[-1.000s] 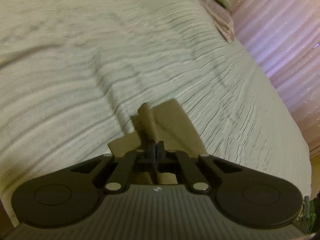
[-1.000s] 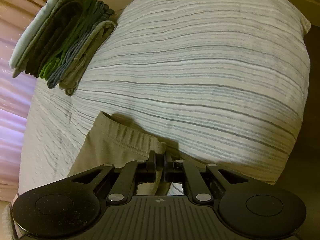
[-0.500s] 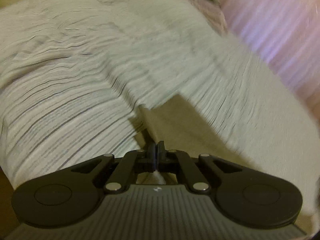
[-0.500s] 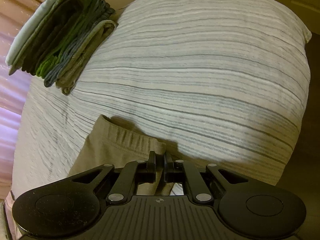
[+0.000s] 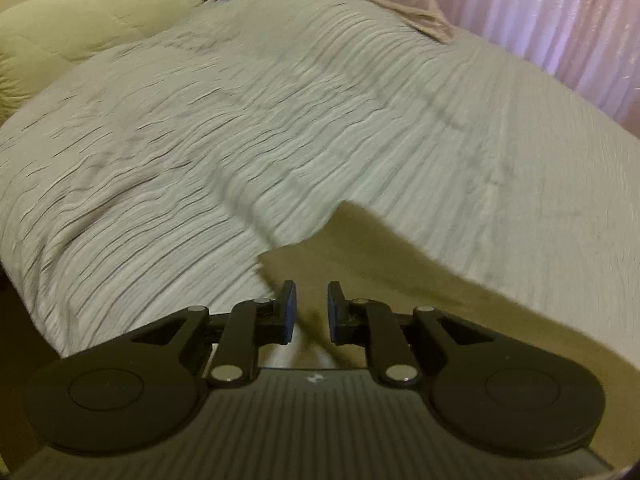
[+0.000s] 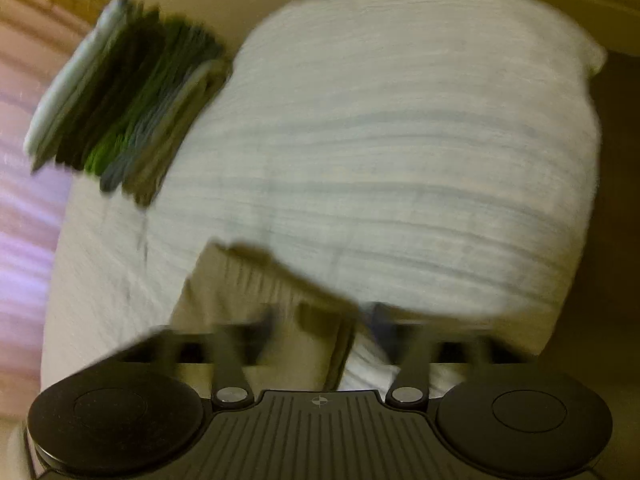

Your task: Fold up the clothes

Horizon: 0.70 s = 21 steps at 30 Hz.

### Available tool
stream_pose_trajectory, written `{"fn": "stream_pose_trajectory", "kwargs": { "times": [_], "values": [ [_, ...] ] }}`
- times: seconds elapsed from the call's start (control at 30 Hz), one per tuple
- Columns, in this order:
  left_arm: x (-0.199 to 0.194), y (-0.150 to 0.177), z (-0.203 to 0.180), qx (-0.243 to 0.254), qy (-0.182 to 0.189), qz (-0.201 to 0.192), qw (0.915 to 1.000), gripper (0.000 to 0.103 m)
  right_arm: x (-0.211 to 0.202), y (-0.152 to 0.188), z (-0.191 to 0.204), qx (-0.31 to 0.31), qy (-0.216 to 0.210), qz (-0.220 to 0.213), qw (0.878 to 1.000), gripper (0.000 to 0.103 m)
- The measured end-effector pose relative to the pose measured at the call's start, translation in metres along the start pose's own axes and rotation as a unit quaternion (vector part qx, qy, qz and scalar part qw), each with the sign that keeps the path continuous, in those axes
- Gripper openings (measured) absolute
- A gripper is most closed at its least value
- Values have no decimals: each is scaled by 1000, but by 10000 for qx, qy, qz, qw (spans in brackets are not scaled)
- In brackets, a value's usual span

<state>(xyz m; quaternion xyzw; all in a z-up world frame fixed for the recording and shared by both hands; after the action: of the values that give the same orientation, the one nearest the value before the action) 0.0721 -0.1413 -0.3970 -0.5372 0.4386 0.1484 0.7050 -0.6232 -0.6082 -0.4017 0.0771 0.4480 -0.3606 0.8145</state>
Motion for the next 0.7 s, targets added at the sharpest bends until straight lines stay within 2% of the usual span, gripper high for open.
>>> {"fn": "stream_pose_trajectory", "kwargs": {
  "times": [0.07, 0.13, 0.2, 0.27, 0.33, 0.37, 0.43, 0.53, 0.6, 0.63, 0.7],
  "values": [
    [0, -7, -22, 141, 255, 44, 9996, 11, -2, -2, -1, -59, -41, -16, 10000, 63],
    [5, -9, -56, 405, 610, 249, 9970, 12, 4, 1, -4, -255, 113, 200, 9994, 63],
    [9, -11, -90, 695, 954, 434, 9921, 11, 6, 1, -4, -498, 273, 273, 9980, 53],
    [11, -13, -139, 1167, 1384, 537, 9820, 12, -1, -5, 2, -753, 383, 8, 9964, 53],
    [11, -13, -198, 1681, 1917, 620, 9650, 12, 3, -8, 17, -966, 203, 7, 9951, 53],
    [9, -12, -232, 1931, 2227, 622, 9535, 13, 6, -9, 25, -1066, 71, 44, 9943, 53],
    [4, -8, -303, 2382, 2896, 699, 9244, 20, 13, -11, 43, -1266, -194, 120, 9917, 53],
    [-9, 5, -410, 2793, 3960, 895, 8701, 28, 25, -13, 67, -1558, -546, 274, 9859, 53],
    [-16, 16, -467, 2953, 4522, 1141, 8339, 37, 43, -10, 77, -1745, -574, 485, 9818, 53],
    [-19, 23, -492, 3039, 4709, 1260, 8186, 38, 50, -9, 79, -1819, -589, 595, 9798, 53],
    [-19, 35, -523, 3247, 4789, 1480, 8021, 37, 60, -5, 80, -1896, -636, 755, 9769, 53]
  ]
}}
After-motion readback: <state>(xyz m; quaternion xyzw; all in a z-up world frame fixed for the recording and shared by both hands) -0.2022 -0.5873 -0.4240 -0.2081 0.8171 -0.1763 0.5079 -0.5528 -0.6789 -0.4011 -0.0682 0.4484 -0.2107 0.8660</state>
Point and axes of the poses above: each gripper's, at about its wrist camera, not at the fingertips, and x roughly the way its jaws point, z to its left, y to its underside, the point moved 9 cm from there along x, roughly the way its jaws point, and after that the axes turned 11 degrees about x, right-handed, at the moved point
